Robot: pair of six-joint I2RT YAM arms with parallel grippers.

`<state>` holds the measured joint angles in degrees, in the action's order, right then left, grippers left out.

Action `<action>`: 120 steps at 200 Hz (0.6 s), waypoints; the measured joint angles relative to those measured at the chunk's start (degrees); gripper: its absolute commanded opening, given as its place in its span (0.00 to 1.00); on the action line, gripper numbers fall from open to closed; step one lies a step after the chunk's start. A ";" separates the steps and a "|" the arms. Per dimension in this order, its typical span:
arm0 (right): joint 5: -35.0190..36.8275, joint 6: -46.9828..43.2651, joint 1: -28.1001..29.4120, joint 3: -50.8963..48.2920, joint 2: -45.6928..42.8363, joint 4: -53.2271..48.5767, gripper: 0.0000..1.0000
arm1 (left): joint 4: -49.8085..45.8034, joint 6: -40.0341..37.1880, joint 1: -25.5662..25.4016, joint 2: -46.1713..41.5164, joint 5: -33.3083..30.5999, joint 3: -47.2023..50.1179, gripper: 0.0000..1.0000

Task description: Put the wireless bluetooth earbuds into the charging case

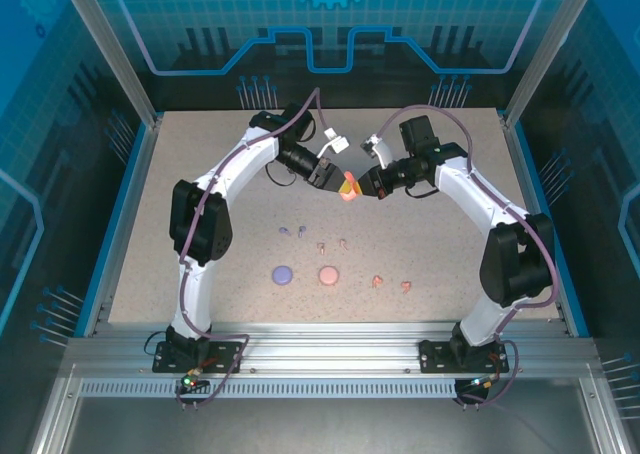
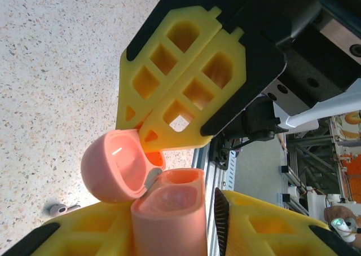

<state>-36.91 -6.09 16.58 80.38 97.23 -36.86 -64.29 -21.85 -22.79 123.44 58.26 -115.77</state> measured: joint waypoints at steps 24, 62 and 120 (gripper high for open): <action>0.02 -0.20 0.00 0.04 0.31 -0.24 0.00 | -0.22 -0.76 0.00 0.20 0.17 -0.24 0.46; 0.00 -0.61 0.00 0.55 0.63 -1.01 0.00 | -0.87 -1.11 0.24 0.46 0.13 -0.83 0.40; 0.04 -1.16 0.00 1.16 0.79 -1.75 0.00 | -2.86 -2.58 0.68 1.49 0.15 -1.99 0.28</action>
<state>-36.86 -7.25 16.58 81.54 98.02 -38.61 -67.16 -24.43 -22.11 124.92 58.41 -117.75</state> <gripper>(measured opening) 0.055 0.318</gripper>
